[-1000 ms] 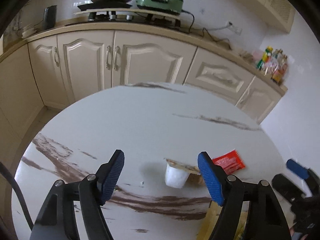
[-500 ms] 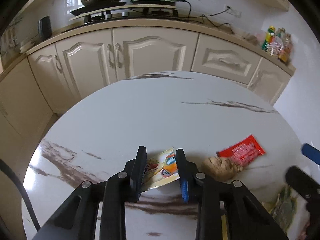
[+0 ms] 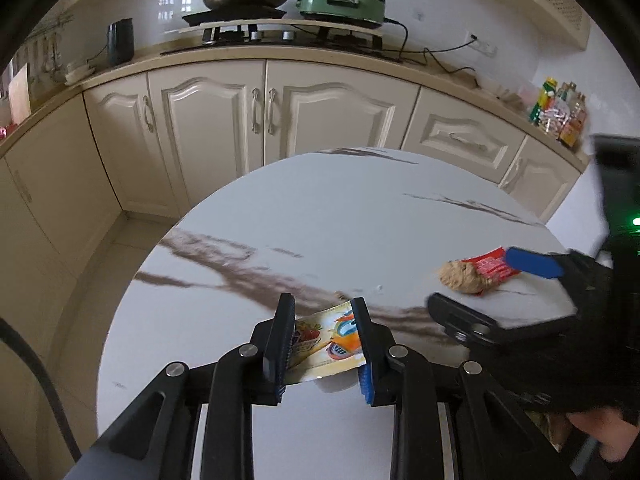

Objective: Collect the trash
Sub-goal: 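Grasp the small printed snack packet with the left gripper while the right gripper grasps the ginger root, then carry the snack packet and ginger over the blue bin and open both grippers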

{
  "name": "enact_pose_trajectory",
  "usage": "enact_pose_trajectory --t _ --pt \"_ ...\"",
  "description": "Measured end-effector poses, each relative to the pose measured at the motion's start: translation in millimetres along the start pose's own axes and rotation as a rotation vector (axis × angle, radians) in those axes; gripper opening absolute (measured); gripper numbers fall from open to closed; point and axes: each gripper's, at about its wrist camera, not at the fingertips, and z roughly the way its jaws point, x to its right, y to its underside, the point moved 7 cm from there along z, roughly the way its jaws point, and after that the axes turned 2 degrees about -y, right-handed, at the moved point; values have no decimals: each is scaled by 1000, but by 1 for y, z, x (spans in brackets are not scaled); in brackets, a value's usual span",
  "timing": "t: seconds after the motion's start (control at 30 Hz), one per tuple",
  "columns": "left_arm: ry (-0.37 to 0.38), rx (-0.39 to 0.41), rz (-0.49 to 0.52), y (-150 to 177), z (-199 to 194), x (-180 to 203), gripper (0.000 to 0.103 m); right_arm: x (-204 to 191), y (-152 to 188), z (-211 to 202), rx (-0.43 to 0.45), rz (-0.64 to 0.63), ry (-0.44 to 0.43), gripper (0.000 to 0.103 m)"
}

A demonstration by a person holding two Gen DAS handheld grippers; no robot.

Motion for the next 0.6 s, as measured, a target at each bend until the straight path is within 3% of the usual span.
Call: enact_pose_trajectory --t 0.03,0.17,0.2,0.23,0.33,0.6 --pt "-1 -2 -1 2 -4 -2 24 -4 1 5 -15 -4 -11 86" --pt "16 3 -11 10 -22 -11 24 -8 4 9 -17 -2 -6 54" --pt "28 6 -22 12 -29 -13 24 -7 5 7 -13 1 14 35" --pt "35 7 -26 13 -33 -15 24 -5 5 5 -14 -4 22 30" --pt "57 15 -37 17 -50 -21 24 -4 10 -1 -22 11 -15 30" --pt "114 69 -60 42 -115 -42 24 -16 10 -63 97 68 -104 30"
